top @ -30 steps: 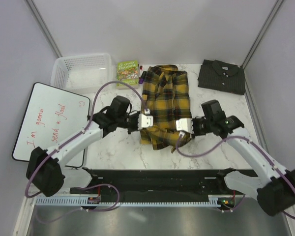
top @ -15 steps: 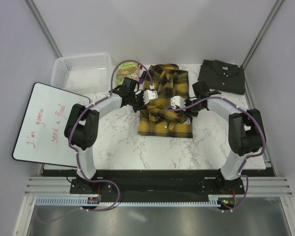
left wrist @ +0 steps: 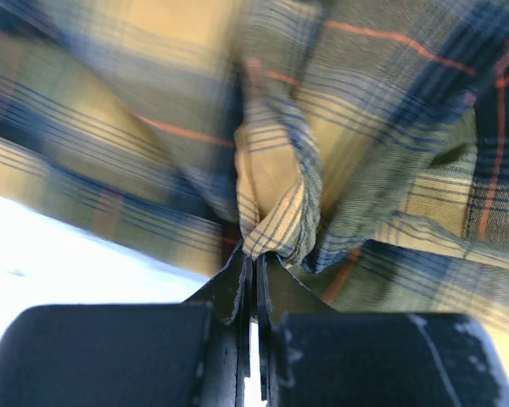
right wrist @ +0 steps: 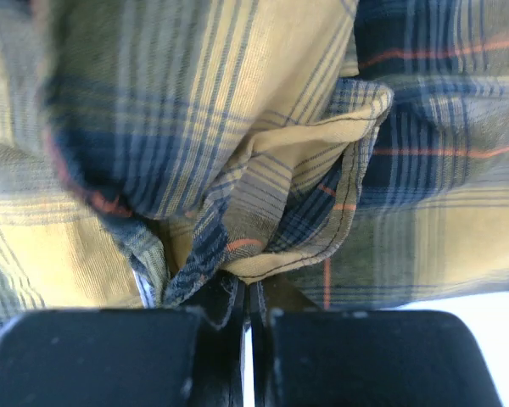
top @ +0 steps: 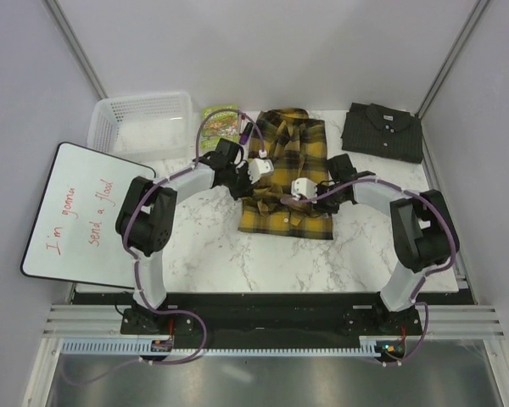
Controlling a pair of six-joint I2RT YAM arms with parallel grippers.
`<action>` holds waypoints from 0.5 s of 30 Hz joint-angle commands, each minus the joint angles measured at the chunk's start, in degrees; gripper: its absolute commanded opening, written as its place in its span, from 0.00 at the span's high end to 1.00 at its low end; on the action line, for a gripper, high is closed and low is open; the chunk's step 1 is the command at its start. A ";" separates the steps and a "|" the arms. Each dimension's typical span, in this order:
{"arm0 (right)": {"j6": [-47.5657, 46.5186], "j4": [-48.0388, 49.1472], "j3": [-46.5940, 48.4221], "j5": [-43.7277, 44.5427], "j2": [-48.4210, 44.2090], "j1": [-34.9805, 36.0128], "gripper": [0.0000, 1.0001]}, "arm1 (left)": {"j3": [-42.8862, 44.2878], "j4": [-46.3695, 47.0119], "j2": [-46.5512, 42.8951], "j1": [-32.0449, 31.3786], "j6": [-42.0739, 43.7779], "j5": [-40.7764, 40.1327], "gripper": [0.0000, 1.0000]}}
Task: Fold and stack the long sleeve shirts
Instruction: Fold the shirt
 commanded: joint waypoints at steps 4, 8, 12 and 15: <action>5.67 -2.64 -14.26 0.81 -15.38 7.95 1.00 | -15.44 -8.03 -15.37 -6.25 -6.55 1.36 0.98; 9.90 -5.28 -17.00 -0.07 -22.94 8.93 1.00 | -17.30 -10.05 -21.35 -6.69 -10.59 4.09 0.98; 12.01 -7.83 -15.25 0.72 -23.40 7.88 1.00 | -14.76 -10.76 -21.89 -6.61 -10.52 4.45 0.98; 13.24 -10.28 -10.95 -1.02 -19.98 5.68 1.00 | -13.52 -10.93 -19.70 -5.73 -9.81 3.04 0.98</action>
